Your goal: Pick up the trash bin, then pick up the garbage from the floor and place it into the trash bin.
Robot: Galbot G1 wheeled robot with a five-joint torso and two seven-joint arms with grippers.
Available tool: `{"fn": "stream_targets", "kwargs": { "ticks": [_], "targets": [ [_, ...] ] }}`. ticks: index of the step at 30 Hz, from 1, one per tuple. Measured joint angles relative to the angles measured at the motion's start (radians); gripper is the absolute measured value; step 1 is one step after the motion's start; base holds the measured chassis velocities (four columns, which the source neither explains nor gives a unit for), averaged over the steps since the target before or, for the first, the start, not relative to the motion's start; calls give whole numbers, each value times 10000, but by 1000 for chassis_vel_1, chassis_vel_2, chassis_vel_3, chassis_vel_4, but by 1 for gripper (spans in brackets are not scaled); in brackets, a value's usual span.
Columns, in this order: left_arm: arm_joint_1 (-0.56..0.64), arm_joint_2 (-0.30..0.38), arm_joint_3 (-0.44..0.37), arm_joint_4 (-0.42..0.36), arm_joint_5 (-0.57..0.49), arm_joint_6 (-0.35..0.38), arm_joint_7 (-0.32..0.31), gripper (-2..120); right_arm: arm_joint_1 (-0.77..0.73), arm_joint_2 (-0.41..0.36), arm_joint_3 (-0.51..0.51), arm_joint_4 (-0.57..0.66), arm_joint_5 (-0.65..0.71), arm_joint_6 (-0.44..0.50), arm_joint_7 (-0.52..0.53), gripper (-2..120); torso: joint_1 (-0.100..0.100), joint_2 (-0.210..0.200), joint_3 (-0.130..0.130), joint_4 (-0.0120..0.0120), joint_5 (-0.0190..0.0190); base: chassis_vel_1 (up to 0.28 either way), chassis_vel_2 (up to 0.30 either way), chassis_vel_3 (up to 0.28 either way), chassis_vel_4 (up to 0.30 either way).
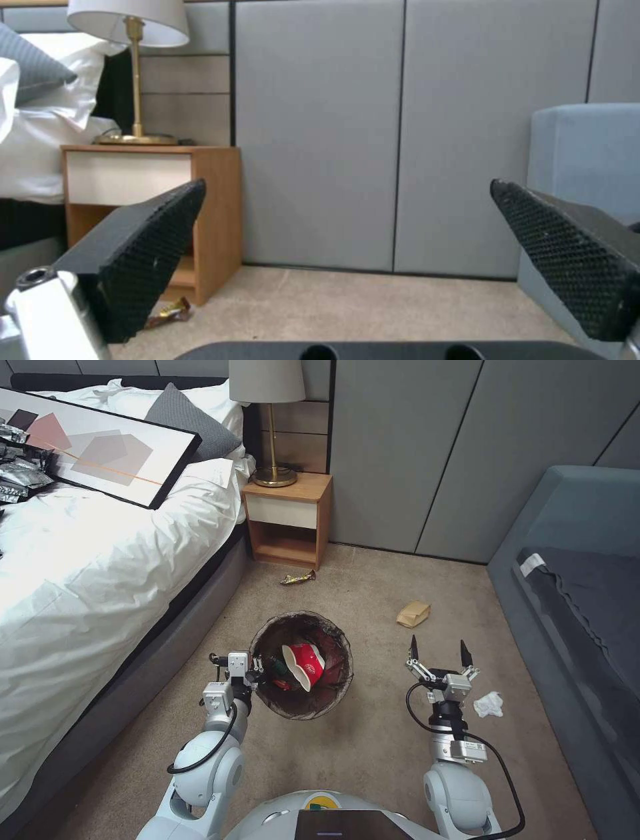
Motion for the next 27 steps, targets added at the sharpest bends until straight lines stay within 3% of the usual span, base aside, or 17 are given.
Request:
{"fn": "stream_targets", "kwargs": {
  "ticks": [13,18,27],
  "targets": [
    [-1,3,-10,10,-8,0,3,0,576,-156,262,-178,-154,-368,353,100,-1,1,-1,-1,1,0,0,0,0],
    [8,10,-2,18,-4,0,5,0,1168,-375,534,-857,-135,-1945,1228,100,-1,0,-1,-1,1,0,0,0,0],
    [34,52,-31,-8,-3,0,5,0,1695,-507,669,-1821,322,-3004,1595,100,-1,0,0,0,1,0,0,0,0]
  ]
}}
